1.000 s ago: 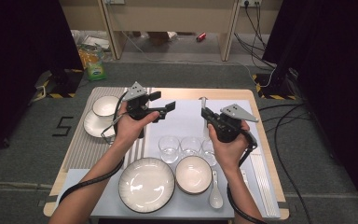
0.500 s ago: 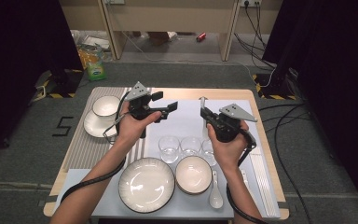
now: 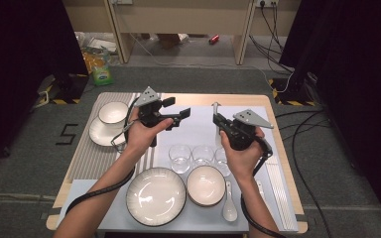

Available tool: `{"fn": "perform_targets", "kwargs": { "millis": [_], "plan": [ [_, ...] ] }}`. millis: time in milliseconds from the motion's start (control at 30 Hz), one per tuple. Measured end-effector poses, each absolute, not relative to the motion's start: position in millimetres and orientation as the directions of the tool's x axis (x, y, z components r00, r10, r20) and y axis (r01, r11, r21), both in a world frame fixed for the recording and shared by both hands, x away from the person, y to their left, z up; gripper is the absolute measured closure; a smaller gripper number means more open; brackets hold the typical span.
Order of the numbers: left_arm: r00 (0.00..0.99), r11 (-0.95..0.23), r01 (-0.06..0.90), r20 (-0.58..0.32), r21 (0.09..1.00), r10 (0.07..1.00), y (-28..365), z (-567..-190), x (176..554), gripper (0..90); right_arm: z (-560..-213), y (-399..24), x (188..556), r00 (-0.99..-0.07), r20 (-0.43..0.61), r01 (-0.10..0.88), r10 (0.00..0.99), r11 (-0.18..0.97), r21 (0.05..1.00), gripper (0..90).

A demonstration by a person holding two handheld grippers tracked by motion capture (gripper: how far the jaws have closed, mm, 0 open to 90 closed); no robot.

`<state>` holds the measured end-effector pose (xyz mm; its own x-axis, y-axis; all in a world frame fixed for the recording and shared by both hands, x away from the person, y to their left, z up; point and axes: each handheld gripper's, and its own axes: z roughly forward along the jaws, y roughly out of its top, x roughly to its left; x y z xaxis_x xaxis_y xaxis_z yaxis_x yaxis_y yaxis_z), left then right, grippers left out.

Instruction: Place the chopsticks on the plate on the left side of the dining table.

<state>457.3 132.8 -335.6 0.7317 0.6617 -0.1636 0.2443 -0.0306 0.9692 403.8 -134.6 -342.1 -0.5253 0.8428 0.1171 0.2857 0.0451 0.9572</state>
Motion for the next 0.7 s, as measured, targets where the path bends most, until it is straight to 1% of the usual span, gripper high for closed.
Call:
{"fn": "perform_targets", "kwargs": {
  "millis": [700],
  "plan": [
    [0.738,-0.031,0.241,-0.163,0.97,0.655,128.5,-333.1,457.0,22.1,-342.1,-129.4,405.8,-0.533,0.112,0.286,0.839,0.055,0.957,85.9]
  ]
}}
